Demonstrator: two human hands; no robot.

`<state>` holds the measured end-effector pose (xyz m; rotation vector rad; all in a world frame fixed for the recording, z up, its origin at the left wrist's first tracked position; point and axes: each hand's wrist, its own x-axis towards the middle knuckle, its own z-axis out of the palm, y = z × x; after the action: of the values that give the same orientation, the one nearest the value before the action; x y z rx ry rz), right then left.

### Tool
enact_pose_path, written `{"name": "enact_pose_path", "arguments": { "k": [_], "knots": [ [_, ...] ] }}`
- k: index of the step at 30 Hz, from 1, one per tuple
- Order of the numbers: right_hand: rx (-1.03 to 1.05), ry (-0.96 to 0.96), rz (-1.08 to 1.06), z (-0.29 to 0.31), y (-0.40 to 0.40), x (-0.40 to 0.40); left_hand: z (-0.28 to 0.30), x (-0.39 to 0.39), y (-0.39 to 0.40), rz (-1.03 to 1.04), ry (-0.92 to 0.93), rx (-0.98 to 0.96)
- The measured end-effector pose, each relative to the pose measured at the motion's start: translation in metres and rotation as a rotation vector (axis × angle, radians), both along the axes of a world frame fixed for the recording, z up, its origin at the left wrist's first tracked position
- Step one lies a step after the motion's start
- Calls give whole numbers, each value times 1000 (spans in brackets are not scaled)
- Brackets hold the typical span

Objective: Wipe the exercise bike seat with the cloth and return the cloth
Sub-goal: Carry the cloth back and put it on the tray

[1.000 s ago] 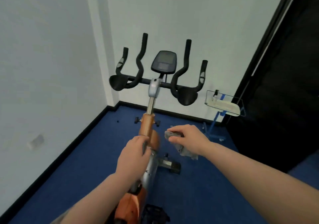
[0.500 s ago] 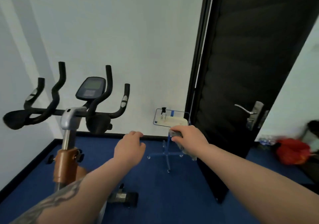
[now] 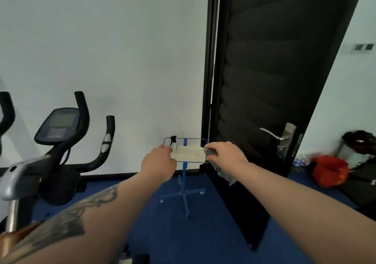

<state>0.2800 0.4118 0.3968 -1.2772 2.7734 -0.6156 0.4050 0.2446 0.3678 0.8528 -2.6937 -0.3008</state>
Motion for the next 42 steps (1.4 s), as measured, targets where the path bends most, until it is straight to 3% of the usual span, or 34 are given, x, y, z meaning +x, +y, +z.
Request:
{"name": "enact_pose_path", "arguments": {
  "k": [16,34,42],
  "knots": [
    [-59,-41,-54,-25,-105,-139,-32,-166,-113,-64,6,25],
    [25,-138,122,-108,-207,-341,-127,-325,-193,134,-93,183],
    [66,-223,42,-169,-271,-401,-177,-396,-253,48,-171,277]
  ]
}}
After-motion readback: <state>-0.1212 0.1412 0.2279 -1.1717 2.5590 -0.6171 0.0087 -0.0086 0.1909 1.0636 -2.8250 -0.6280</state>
